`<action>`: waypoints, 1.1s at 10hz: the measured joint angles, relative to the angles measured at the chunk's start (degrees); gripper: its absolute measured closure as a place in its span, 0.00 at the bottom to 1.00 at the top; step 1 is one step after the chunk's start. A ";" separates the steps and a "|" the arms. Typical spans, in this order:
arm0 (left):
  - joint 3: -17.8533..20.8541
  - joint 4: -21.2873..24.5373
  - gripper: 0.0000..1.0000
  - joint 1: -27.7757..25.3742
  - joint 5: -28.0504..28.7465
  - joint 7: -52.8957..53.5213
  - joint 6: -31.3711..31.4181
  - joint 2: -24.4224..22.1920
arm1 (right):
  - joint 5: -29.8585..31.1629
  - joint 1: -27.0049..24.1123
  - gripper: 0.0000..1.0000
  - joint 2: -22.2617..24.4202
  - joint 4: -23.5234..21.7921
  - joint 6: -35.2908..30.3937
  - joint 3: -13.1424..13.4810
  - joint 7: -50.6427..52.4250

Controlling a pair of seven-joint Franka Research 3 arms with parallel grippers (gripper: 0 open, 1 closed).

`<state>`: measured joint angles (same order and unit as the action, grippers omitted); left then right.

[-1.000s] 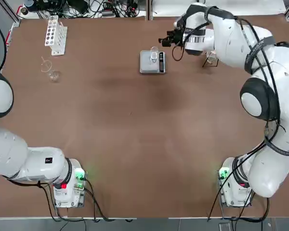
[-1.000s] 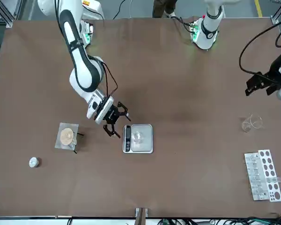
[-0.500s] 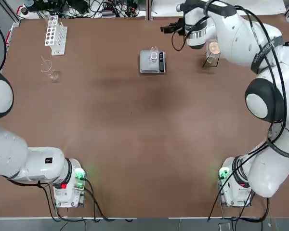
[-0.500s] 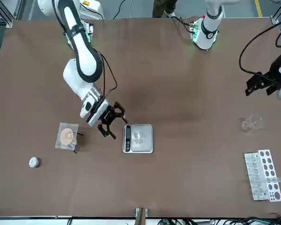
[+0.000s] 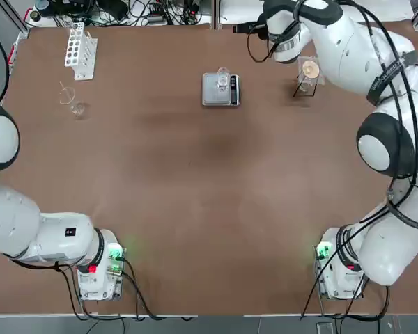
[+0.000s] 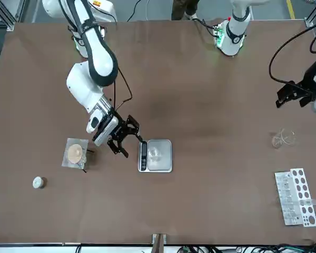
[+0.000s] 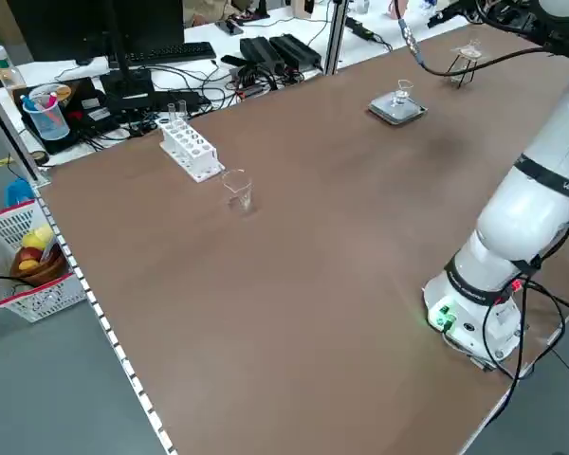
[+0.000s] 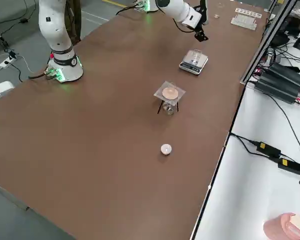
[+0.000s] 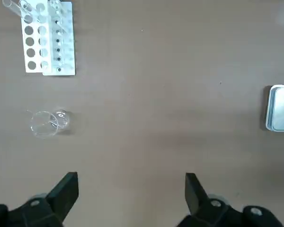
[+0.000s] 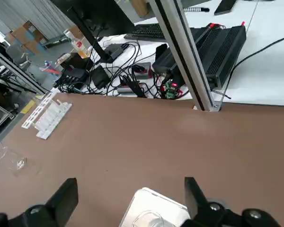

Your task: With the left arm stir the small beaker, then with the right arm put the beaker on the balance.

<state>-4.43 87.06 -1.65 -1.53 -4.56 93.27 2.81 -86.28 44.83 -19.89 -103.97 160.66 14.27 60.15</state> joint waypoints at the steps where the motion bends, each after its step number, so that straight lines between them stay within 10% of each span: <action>1: 0.03 -0.15 0.00 -0.02 0.00 0.00 0.10 0.00 | 1.25 -0.05 0.01 0.57 0.02 0.00 0.05 -1.20; 6: 0.06 -1.01 0.00 -0.04 0.00 0.00 0.17 0.00 | 4.26 -0.09 0.00 2.46 0.08 0.01 0.09 -18.27; 11: 0.04 -1.04 0.00 0.00 0.00 0.00 0.17 0.00 | 20.24 -0.73 0.00 3.40 1.07 -3.47 1.70 -35.67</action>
<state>-4.39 86.03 -1.64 -1.53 -4.56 93.44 2.80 -66.04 44.09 -16.49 -102.90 157.19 15.97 24.48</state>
